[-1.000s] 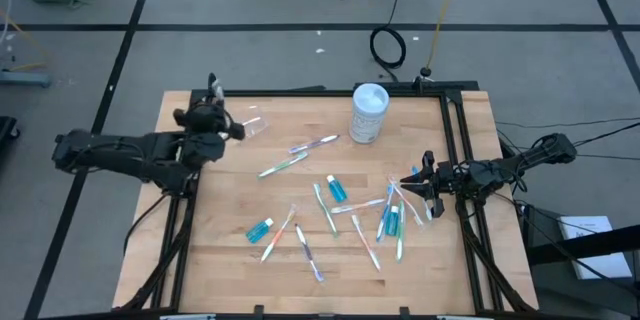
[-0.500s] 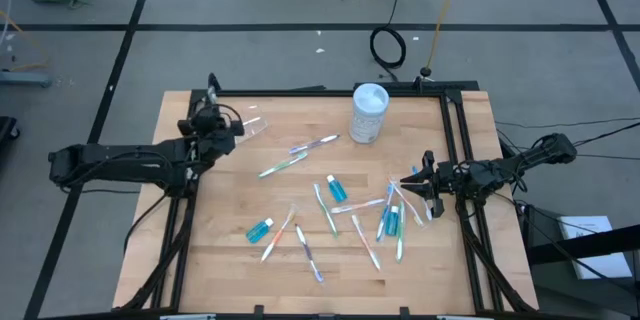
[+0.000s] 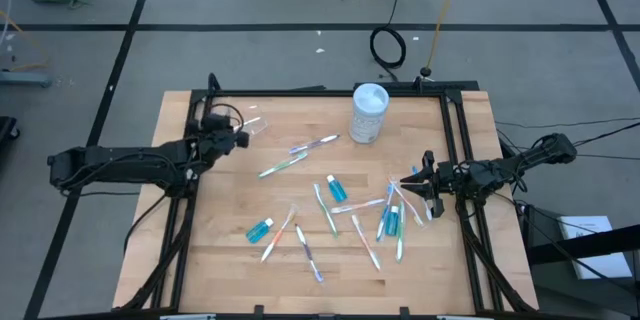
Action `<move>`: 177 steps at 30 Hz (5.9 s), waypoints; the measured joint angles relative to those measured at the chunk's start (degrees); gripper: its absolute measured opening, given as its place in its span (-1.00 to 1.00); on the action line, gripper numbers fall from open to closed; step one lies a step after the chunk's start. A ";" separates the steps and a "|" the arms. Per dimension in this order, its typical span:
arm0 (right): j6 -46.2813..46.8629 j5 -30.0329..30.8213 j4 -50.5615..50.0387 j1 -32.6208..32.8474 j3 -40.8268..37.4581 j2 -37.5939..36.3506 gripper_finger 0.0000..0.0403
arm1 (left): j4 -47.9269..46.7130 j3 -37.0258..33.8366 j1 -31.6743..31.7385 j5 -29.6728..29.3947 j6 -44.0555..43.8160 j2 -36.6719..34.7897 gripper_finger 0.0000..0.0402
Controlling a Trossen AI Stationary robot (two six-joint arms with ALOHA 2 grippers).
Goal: Pick & Place toothbrushing station
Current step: Put the green toothbrush into the transparent organizer, then put the mouthwash into the transparent organizer
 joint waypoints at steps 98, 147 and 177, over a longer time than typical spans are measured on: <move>-0.98 -0.02 0.00 0.00 0.00 -0.02 -0.71 | -21.05 30.32 -42.22 45.33 -26.19 47.25 -0.12; -1.05 -0.02 -0.01 -0.01 0.02 0.00 -0.71 | -23.32 29.33 -12.13 3.59 -4.23 12.12 -0.54; -2.42 -0.02 0.00 0.00 0.01 0.00 -0.71 | 42.52 -10.97 8.60 -2.36 11.46 12.29 -0.52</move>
